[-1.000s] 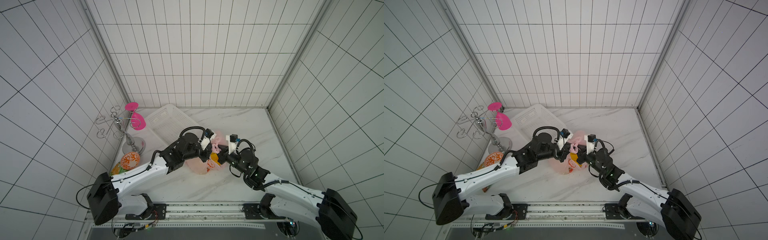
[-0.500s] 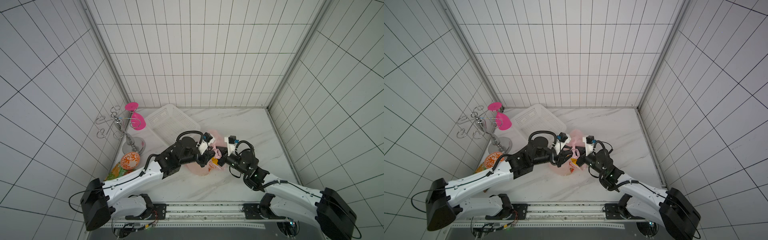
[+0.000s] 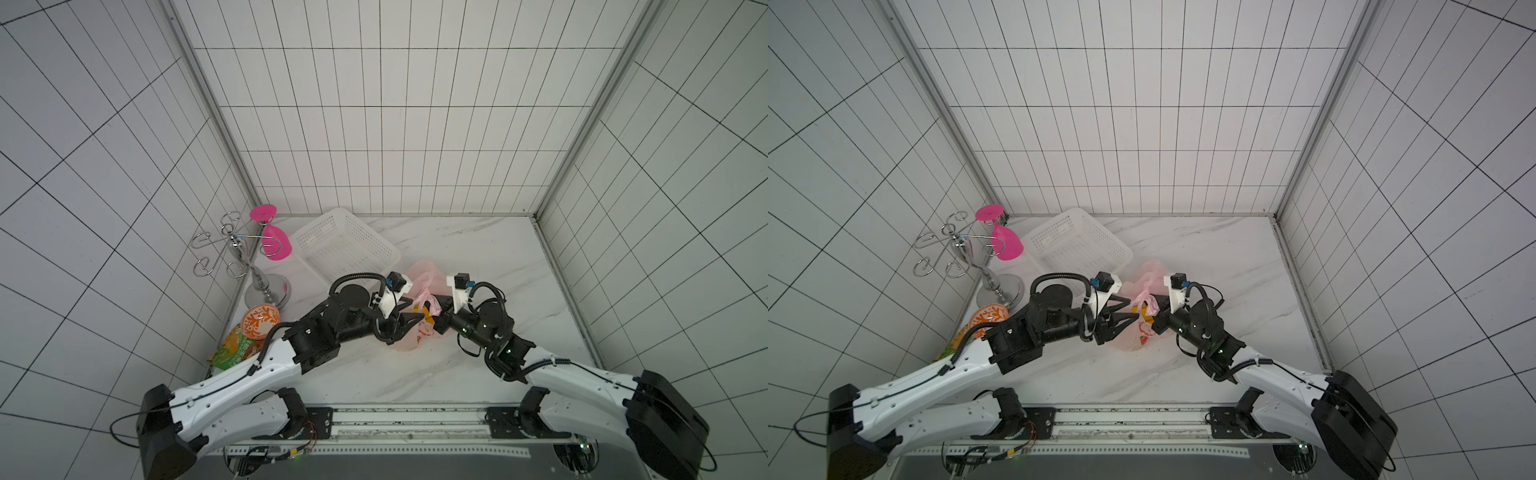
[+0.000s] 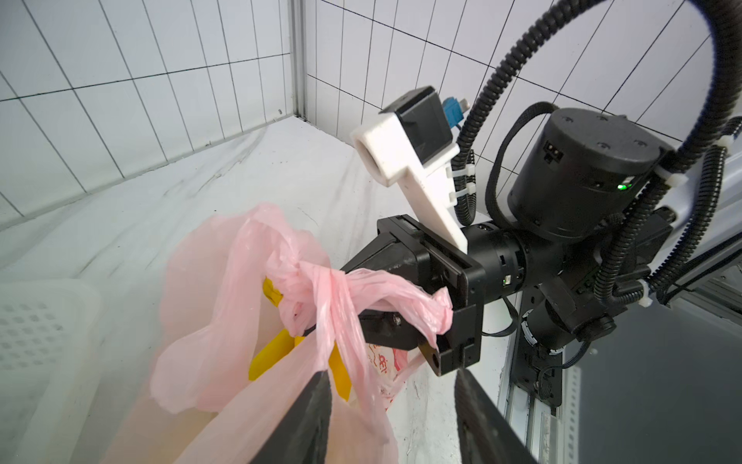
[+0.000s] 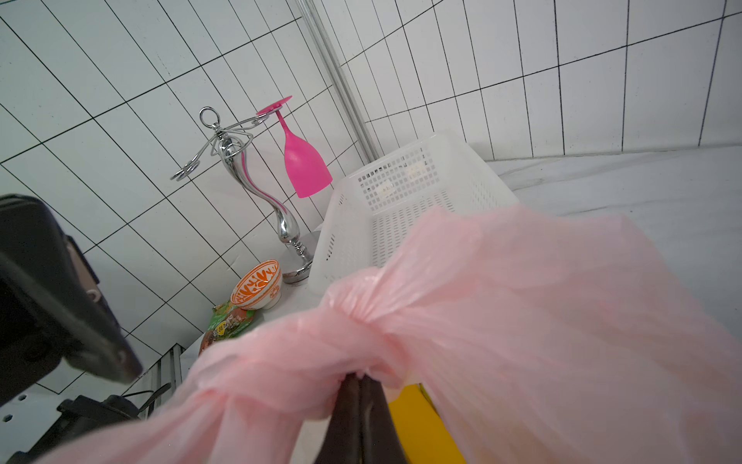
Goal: Place the banana into a plastic bag & tie a knot
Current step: Cross the plastic bag at the center of the board.
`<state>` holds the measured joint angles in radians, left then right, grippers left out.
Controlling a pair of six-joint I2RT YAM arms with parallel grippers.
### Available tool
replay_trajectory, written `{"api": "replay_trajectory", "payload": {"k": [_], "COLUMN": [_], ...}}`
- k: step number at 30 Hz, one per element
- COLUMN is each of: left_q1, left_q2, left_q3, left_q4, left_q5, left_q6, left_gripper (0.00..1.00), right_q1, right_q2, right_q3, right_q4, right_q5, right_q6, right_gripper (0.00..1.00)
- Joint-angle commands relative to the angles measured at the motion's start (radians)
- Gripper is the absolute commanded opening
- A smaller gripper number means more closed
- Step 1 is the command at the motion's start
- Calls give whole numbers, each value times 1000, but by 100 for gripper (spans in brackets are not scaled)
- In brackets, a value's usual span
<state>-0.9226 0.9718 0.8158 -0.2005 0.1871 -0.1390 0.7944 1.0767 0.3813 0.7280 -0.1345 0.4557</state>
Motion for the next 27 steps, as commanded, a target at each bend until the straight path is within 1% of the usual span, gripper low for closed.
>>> {"api": "replay_trajectory", "payload": {"k": [1,2,4,5,6,8,9,11,13,17,19,22,27], "left_q1": [32,68,164,199,213,212,212,210,194,153,150,151,136], "left_q2": [-50,-45,5,51,98,175,202,249,273,260,250,240,257], "left_q3": [13,27,65,97,132,187,205,213,212,176,147,114,113], "left_q4": [-44,-45,-61,-87,-117,-168,-183,-182,-175,-125,-89,-45,-33], "left_q5": [-140,-142,-88,-63,-40,17,42,87,103,155,177,172,197], "left_q6": [-59,-82,-114,-117,-101,-57,-54,-47,-40,-22,-27,-31,-34], "left_gripper": [49,48,43,39,37,37,37,36,35,35,35,36,35], "right_q1": [6,6,6,7,7,7,7,7,7,7,8,7,7], "right_q2": [5,5,4,3,-1,-4,-7,-10,-10,-9,-7,-3,-9], "right_q3": [-13,-15,-17,-18,-19,-19,-19,-19,-18,-10,-9,-7,-17], "right_q4": [54,53,57,57,57,54,51,50,50,36,36,37,56], "right_q5": [-17,-19,-22,-22,-21,-16,-15,-15,-15,-13,-15,-34,-62], "right_q6": [6,6,5,5,3,1,0,-2,-3,-18,-27,-43,-51], "right_gripper": [0,0,0,0,0,0,0,0,0,0,0,0,0]}}
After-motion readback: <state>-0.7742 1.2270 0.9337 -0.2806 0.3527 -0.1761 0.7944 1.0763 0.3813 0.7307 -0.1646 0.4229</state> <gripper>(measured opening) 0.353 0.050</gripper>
